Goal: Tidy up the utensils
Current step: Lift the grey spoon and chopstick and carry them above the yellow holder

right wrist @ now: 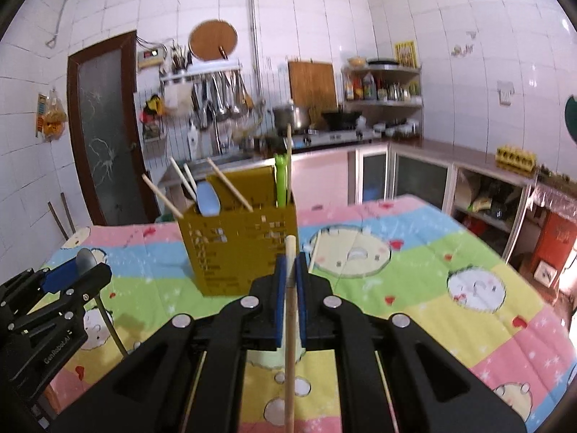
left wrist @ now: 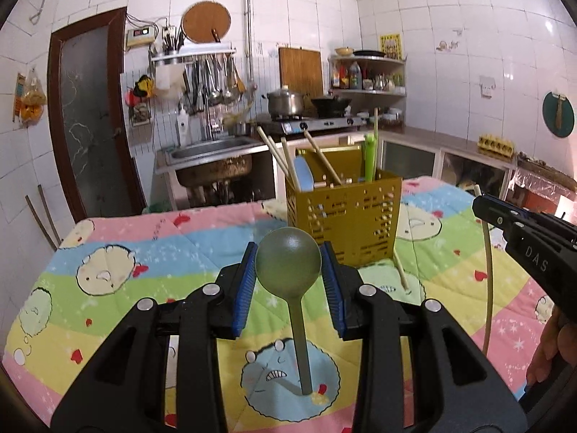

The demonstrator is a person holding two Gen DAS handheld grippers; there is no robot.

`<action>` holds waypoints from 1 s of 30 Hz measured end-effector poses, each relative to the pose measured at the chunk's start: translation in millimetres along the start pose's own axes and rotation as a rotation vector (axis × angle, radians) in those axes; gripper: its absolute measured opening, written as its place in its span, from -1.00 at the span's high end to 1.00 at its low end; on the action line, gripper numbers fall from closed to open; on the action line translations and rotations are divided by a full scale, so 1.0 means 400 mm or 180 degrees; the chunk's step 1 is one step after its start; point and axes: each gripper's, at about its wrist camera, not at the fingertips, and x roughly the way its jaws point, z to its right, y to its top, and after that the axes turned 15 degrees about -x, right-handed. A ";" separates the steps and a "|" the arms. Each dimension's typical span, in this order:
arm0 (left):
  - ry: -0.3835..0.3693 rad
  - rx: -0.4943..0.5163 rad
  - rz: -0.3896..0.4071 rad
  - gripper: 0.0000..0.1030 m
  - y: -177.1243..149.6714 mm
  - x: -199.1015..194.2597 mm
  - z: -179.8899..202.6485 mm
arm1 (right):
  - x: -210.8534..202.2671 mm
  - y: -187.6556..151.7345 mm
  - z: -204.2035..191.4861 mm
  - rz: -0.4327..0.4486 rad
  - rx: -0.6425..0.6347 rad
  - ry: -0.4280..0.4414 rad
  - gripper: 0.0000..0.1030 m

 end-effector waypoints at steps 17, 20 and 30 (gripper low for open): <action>-0.0143 -0.0062 0.0383 0.34 0.157 -0.029 0.007 | -0.003 0.167 0.004 0.0558 -0.0109 -0.0115 0.88; -0.0217 -0.0118 0.0443 0.34 0.227 -0.025 0.017 | 0.004 0.230 0.014 0.0672 -0.0103 -0.0128 0.89; -0.0336 -0.0217 0.0655 0.34 0.417 0.074 0.079 | 0.111 0.415 0.067 0.1117 -0.0048 -0.0195 0.88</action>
